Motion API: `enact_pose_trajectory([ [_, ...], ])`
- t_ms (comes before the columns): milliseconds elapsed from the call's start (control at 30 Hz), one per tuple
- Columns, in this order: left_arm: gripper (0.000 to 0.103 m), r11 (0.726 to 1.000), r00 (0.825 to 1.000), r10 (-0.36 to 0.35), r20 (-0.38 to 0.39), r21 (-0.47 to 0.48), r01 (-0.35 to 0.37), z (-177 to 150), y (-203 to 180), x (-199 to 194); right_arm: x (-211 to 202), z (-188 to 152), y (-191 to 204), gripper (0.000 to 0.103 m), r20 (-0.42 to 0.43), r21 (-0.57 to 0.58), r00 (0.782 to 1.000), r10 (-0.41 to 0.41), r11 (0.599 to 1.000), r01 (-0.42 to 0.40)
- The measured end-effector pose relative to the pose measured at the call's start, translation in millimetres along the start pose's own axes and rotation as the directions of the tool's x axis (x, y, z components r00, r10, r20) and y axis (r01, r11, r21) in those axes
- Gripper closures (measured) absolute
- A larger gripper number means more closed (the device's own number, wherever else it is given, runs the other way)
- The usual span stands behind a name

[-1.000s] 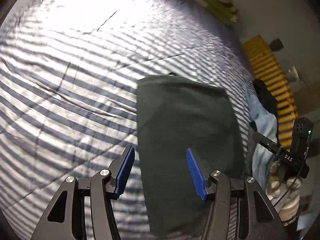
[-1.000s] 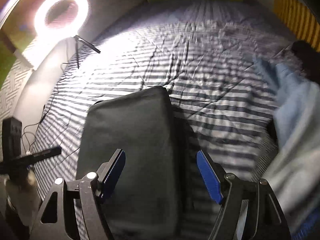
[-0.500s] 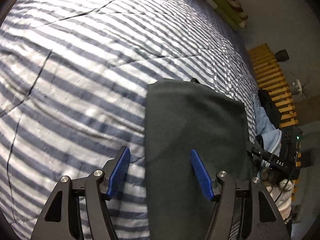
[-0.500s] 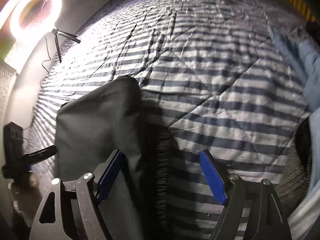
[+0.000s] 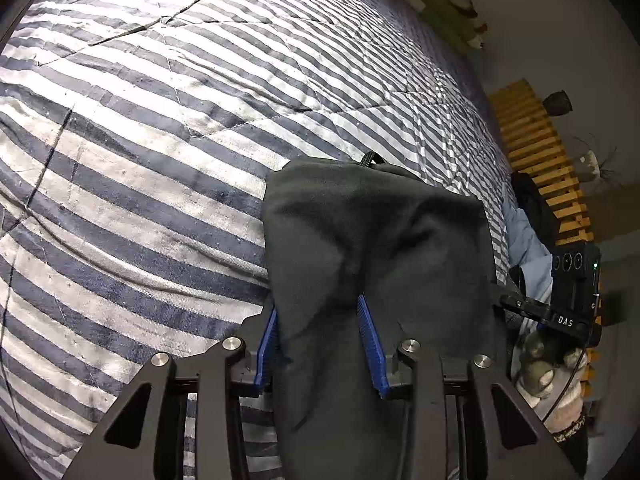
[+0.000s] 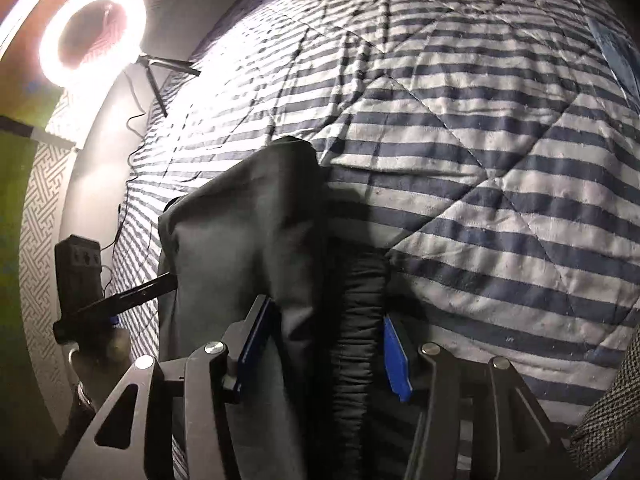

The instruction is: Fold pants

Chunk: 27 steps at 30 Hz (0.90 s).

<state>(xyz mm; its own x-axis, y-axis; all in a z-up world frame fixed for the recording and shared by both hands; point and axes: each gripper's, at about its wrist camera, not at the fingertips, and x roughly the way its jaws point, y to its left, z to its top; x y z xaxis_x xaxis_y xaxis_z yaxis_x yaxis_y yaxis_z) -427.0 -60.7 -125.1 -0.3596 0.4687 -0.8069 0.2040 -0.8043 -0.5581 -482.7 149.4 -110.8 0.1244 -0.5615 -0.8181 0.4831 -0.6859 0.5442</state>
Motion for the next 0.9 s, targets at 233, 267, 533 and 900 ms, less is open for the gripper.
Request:
enact_pose_trajectory([
  [233, 0.083, 0.997, 0.998, 0.052, 0.029, 0.046, -0.054, 0, -12, 6, 14, 1, 8, 0.045, -0.001, -0.013, 1.0, 0.018, 1.0, -0.018],
  [267, 0.088, 0.996, 0.997, 0.063, 0.039, 0.061, -0.066, -2, -17, 8, 17, 3, 11, 0.049, 0.0, -0.017, 1.0, 0.011, 1.0, -0.011],
  [533, 0.094, 0.993, 0.99, 0.065, 0.126, 0.09, -0.077, -14, -39, -17, -2, -14, 34, 0.089, 0.121, -0.01, 0.991, -0.055, 0.998, 0.057],
  [900, 0.094, 0.989, 0.961, 0.005, 0.278, 0.142, -0.046, -39, -53, -119, -72, -68, 133, 0.092, 0.312, -0.093, 0.95, -0.028, 0.994, 0.059],
])
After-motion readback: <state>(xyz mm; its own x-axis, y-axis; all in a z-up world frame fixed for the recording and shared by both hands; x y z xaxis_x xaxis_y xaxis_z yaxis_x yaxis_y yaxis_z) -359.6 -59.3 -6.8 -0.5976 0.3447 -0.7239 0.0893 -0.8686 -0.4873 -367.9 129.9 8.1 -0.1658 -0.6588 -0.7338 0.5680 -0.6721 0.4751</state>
